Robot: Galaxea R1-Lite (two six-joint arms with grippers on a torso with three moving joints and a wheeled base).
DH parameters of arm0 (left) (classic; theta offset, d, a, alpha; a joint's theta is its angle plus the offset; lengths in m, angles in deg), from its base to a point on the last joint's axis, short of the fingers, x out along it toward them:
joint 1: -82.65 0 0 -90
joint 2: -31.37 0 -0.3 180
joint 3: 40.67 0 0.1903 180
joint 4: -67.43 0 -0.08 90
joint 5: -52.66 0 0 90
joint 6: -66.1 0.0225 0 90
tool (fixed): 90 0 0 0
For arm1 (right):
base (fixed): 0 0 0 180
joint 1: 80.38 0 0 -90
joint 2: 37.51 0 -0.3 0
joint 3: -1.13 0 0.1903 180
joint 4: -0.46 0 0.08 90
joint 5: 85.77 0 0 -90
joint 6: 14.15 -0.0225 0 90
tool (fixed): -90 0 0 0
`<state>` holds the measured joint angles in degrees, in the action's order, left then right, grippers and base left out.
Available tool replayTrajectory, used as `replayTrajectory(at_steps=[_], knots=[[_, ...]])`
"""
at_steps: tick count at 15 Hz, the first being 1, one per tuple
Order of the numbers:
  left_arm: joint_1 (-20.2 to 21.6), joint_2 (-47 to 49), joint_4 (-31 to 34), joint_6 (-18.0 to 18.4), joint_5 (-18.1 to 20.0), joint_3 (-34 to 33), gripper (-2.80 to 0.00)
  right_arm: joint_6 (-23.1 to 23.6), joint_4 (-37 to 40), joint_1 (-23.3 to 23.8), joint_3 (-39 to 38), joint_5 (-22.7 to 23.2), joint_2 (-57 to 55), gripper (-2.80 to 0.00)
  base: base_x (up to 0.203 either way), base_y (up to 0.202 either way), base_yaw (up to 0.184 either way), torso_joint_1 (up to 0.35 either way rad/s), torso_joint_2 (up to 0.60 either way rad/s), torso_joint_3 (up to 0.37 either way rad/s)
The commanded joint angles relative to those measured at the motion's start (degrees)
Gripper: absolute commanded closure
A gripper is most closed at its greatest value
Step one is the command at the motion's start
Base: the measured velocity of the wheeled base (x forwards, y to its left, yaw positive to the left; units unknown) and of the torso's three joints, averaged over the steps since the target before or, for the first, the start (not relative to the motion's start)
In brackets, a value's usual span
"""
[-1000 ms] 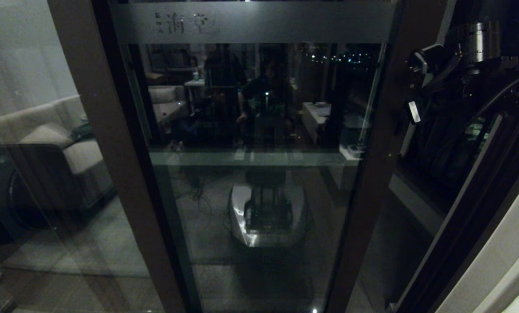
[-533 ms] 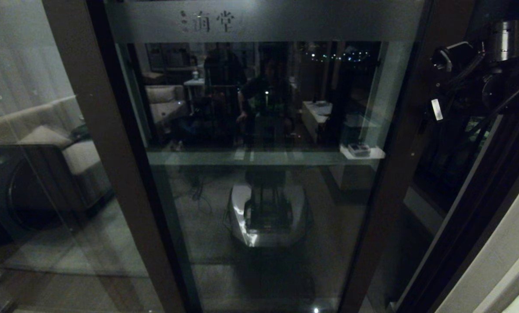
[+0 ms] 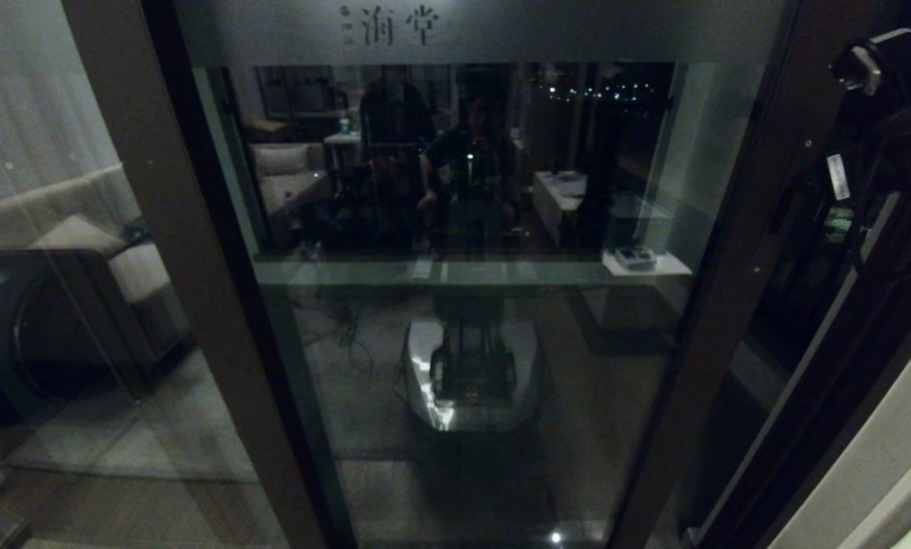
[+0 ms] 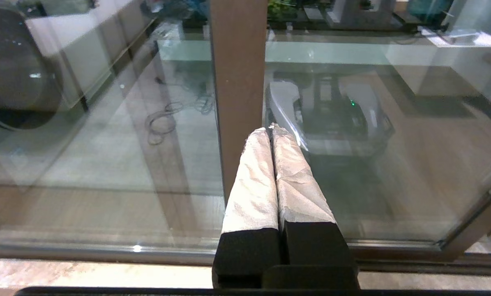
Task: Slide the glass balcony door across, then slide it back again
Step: Close the slid door
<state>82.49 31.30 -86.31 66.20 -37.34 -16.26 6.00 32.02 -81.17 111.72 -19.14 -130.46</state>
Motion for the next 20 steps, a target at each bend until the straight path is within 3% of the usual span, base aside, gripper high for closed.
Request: replayTrajectory(at_steps=[1,4,9,13,20], knots=[[-0.02,-0.01,0.01,-0.01,0.0,0.01,0.0,1.68,0.69,-0.28,-3.81,-0.09,7.8,-2.8,0.0,0.0,0.0,0.0,0.0,0.0],[-0.02,-0.01,0.01,-0.04,0.0,0.01,0.0,2.72,0.69,0.25,-4.62,-0.1,8.01,-2.8,0.0,0.0,0.0,0.0,0.0,0.0],[-0.02,-0.01,0.01,-0.01,0.0,0.01,0.0,3.19,0.13,2.27,-0.4,-0.25,-1.83,-2.8,0.0,0.0,0.0,0.0,0.0,0.0],[-0.02,-0.01,0.01,-0.02,0.0,0.01,0.0,3.13,-4.74,3.26,3.28,-0.57,-9.74,-2.8,0.0,0.0,0.0,0.0,0.0,0.0],[-0.02,-0.01,0.01,-0.01,0.0,0.01,0.0,3.23,-5.03,4.45,2.54,-0.59,-8.63,-2.8,0.0,0.0,0.0,0.0,0.0,0.0]])
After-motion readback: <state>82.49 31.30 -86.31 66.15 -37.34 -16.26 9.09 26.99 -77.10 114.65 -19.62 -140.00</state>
